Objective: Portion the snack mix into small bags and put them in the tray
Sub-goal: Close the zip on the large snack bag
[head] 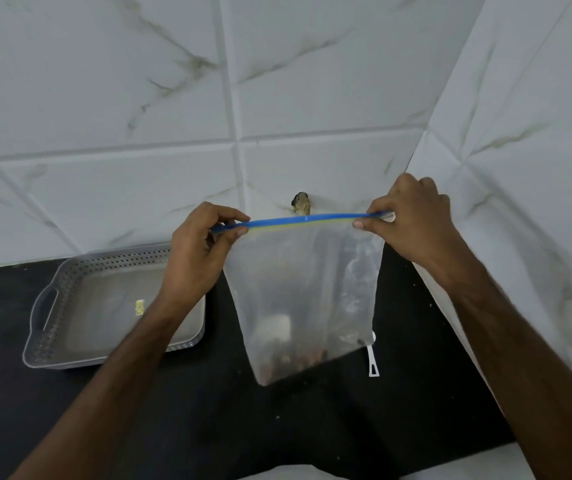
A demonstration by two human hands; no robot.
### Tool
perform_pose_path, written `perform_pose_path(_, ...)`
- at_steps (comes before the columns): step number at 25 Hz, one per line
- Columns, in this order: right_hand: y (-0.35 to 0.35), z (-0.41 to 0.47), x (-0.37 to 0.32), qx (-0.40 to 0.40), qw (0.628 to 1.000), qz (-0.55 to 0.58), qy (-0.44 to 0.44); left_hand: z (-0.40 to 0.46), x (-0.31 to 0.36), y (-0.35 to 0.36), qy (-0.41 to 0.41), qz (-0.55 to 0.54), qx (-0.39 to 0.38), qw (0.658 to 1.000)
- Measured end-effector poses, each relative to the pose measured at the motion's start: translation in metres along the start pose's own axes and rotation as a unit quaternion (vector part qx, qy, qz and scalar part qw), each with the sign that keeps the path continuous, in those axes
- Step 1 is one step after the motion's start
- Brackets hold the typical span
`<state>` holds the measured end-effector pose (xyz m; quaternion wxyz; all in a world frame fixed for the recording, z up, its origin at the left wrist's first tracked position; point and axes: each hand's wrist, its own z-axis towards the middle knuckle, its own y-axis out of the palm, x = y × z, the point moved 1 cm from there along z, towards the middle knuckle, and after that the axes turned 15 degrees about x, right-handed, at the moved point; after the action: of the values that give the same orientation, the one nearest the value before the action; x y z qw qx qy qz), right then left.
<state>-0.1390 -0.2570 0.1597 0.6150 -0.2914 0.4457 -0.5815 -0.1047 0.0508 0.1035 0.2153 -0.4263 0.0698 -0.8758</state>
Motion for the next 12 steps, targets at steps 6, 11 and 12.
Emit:
perform_pose_path(6,0.035,-0.020,0.026,-0.234,0.851,0.446,0.146,-0.012,-0.031,-0.004,-0.185,-0.121,-0.046,0.974)
perform_pose_path(11,0.036,-0.018,0.030,-0.242,0.829,0.486,0.135,-0.013,-0.027,-0.009,-0.207,-0.214,-0.044,0.954)
perform_pose_path(12,0.034,-0.015,0.032,-0.243,0.819,0.502,0.135,-0.012,-0.024,-0.011,-0.198,-0.228,-0.036,0.953)
